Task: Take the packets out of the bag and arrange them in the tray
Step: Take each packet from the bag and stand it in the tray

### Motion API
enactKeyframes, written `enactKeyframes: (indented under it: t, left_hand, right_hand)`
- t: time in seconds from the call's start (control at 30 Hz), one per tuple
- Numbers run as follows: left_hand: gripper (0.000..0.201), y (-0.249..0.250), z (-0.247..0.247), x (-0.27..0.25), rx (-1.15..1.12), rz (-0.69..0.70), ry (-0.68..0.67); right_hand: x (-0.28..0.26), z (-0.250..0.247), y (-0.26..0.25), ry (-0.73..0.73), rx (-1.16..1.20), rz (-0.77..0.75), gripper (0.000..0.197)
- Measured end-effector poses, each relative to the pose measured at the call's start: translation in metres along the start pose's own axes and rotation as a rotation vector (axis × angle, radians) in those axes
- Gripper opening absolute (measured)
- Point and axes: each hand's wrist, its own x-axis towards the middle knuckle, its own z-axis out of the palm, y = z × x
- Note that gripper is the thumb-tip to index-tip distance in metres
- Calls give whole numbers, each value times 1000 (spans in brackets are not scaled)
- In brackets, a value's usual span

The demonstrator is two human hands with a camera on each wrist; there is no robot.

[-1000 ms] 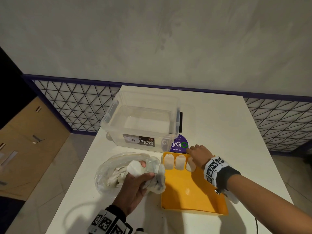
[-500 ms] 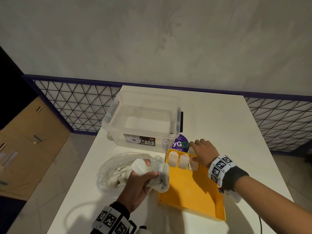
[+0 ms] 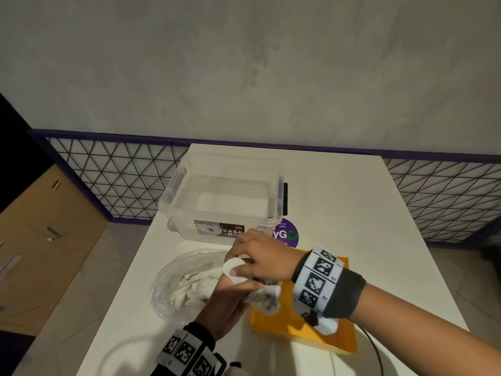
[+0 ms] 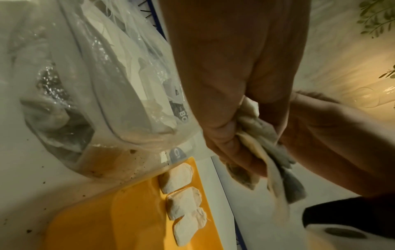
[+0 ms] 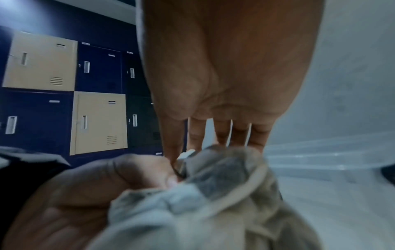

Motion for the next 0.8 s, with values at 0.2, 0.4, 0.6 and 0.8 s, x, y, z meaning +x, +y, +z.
enactKeyframes:
  t: [0.2,0.4,0.6,0.8]
  left_hand:
    - [53,2,-4,-3,5,-27,-77]
    - [40,-12,-1,-1,-56,-161,-68]
    - [43,-38,-7,2,63,-175,-61]
    - [36,-45,-8,3,152,-157,-102]
  right_hand:
    - [-5,-14,2,112,442,63,15]
    - [-41,-33,37,328,638,254,16]
    - [-90,-18,102,284,300,555,9]
    - [-102,19,136,257,103,684,15]
